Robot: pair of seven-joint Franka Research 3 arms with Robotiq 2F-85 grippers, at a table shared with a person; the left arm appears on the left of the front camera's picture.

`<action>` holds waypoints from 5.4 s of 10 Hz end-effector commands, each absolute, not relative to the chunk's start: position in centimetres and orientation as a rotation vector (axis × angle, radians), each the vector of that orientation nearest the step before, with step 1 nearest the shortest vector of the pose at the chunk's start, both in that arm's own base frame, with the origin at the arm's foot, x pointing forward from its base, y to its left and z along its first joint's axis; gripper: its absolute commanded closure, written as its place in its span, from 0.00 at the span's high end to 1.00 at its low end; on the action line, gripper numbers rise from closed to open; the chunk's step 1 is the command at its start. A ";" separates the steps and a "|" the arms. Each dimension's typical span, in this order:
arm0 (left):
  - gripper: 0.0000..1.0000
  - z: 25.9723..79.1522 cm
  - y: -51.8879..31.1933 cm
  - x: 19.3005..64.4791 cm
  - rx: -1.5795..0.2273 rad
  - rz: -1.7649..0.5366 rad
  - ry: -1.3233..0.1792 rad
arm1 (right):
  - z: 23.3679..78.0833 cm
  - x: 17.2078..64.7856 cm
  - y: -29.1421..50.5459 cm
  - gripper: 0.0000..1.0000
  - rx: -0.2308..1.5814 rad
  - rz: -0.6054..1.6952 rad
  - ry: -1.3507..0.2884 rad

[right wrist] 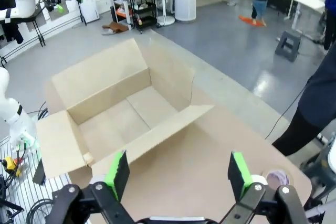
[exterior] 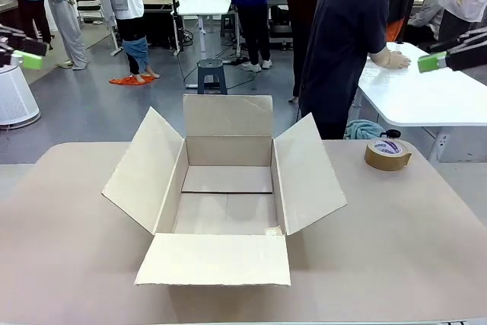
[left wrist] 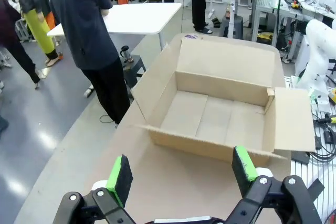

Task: Wrap the clocks to prevent damage.
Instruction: Open the side flaps of the Package Box.

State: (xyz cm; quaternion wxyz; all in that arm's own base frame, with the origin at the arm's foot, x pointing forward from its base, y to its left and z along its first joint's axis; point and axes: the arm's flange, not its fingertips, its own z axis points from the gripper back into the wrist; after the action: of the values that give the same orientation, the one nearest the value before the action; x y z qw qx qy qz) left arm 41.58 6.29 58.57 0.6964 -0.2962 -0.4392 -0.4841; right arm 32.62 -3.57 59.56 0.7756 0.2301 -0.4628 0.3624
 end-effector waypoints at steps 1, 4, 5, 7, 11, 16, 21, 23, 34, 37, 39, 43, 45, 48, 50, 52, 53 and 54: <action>1.00 58.7 7.3 42.0 -0.658 -1.073 -0.953 | 59.5 32.1 -4.1 1.00 0.456 0.797 -0.940; 1.00 59.3 8.4 41.5 -0.655 -1.069 -0.913 | 59.6 31.5 -4.3 1.00 0.422 0.797 -0.930; 1.00 59.6 8.0 41.3 -0.606 -1.048 -0.881 | 59.2 31.8 -4.4 1.00 0.462 0.784 -0.939; 1.00 58.5 8.6 41.2 -0.657 -1.063 -0.914 | 59.2 31.8 -4.4 1.00 0.462 0.784 -0.939; 0.00 58.9 8.4 40.8 -0.629 -1.071 -0.883 | 59.6 31.0 -4.0 0.11 0.447 0.784 -0.924; 0.00 58.9 8.1 40.5 -0.628 -1.086 -0.869 | 59.8 31.3 -3.5 0.00 0.425 0.780 -0.891; 0.00 58.7 7.9 39.7 -0.607 -1.087 -0.868 | 59.6 31.2 -3.1 0.00 0.389 0.790 -0.837; 0.00 59.1 8.0 40.5 -0.627 -1.079 -0.881 | 59.4 31.1 -3.2 0.00 0.392 0.793 -0.874; 0.00 64.7 -2.8 42.4 -0.502 -0.984 -0.578 | 63.1 33.1 10.4 0.01 0.178 0.436 -0.709; 0.00 64.0 -12.6 44.5 -0.465 -0.833 -0.254 | 62.1 34.2 18.6 0.01 0.216 0.355 -0.431; 0.00 61.7 -16.2 45.6 -0.405 -0.760 -0.147 | 60.1 35.7 20.9 0.01 0.150 0.297 -0.370; 0.00 59.1 -17.6 45.7 -0.387 -0.706 -0.130 | 59.2 35.2 21.2 0.01 0.165 0.317 -0.366; 0.00 59.1 -17.6 45.7 -0.387 -0.706 -0.130 | 59.2 35.2 21.2 0.01 0.165 0.317 -0.366; 0.00 58.6 -19.2 45.6 -0.275 -0.605 -0.105 | 59.0 34.6 23.0 0.01 0.081 0.292 -0.347; 0.00 58.9 -23.0 44.4 -0.105 -0.494 -0.122 | 58.3 33.4 25.8 0.01 -0.020 0.226 -0.329; 0.00 58.1 -26.3 43.1 0.029 -0.391 -0.141 | 56.5 33.2 27.7 0.01 -0.125 0.151 -0.324; 0.00 57.1 -27.5 42.9 0.096 -0.338 -0.155 | 55.6 33.3 28.0 0.01 -0.141 0.130 -0.319; 0.00 56.0 -28.1 43.0 0.170 -0.287 -0.173 | 54.7 33.7 27.9 0.01 -0.157 0.109 -0.320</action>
State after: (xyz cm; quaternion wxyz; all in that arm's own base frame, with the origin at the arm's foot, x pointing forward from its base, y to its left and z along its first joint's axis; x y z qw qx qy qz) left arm 42.17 -27.79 57.14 0.9790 0.0449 -0.0900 -0.1772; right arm 32.53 27.70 54.79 0.9815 -0.0610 -0.1650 0.0755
